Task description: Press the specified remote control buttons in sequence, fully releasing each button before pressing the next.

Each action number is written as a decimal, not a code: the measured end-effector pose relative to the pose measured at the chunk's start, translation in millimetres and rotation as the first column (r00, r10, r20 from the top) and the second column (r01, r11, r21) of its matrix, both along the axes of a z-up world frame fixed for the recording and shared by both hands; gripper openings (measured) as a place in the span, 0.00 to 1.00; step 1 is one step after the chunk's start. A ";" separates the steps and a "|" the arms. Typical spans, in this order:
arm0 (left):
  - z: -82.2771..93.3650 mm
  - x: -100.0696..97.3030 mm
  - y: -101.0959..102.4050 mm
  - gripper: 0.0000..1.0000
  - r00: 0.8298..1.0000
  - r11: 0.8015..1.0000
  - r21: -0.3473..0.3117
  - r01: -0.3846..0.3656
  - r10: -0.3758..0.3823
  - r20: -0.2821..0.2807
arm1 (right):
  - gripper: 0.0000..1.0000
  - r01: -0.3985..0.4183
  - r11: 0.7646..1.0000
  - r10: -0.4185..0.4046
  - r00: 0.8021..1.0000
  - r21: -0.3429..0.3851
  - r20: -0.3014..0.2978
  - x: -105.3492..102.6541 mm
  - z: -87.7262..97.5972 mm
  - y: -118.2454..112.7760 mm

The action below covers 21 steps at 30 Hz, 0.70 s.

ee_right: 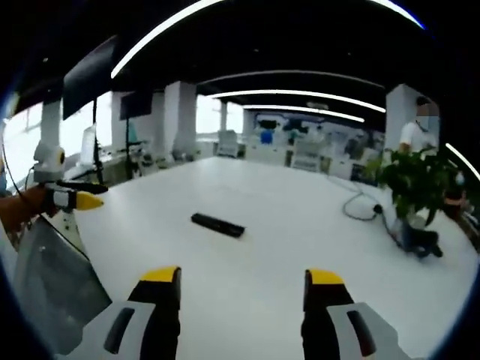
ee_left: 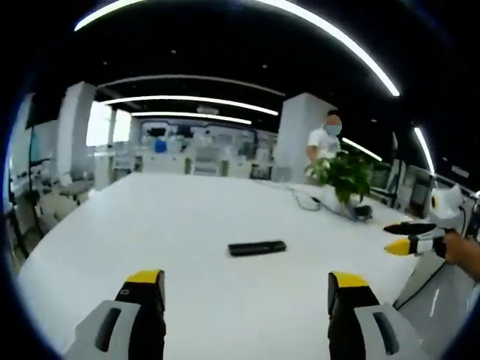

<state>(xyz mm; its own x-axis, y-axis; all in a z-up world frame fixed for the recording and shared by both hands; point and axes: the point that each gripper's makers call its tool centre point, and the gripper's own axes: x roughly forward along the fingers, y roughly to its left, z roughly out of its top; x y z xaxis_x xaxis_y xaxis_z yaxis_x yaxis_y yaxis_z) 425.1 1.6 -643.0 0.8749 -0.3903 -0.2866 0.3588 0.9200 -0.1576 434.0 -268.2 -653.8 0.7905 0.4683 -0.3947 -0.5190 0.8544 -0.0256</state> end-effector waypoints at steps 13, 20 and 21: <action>-16.1 -6.5 -23.4 0.86 0.996 0.996 0.016 0.083 -0.083 -0.013 | 0.62 -0.051 0.998 0.052 0.999 -0.043 0.004 -4.4 -5.8 4.9; -20.8 -8.8 -23.1 0.86 0.996 0.997 -0.023 0.075 -0.076 -0.043 | 0.63 -0.064 0.996 0.064 0.998 -0.069 -0.004 -9.3 -9.4 6.6; -21.5 -9.0 -23.5 0.86 0.996 0.997 -0.019 0.078 -0.079 -0.044 | 0.63 -0.064 0.995 0.063 0.998 -0.071 -0.009 -9.1 -10.4 6.0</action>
<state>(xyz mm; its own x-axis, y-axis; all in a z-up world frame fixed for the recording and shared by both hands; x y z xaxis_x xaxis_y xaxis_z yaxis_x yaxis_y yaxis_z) 416.1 -21.9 -664.5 0.8279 -0.4625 -0.3174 0.4219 0.8863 -0.1911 424.9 -262.2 -664.1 0.7574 0.4881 -0.4337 -0.5724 0.8159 -0.0814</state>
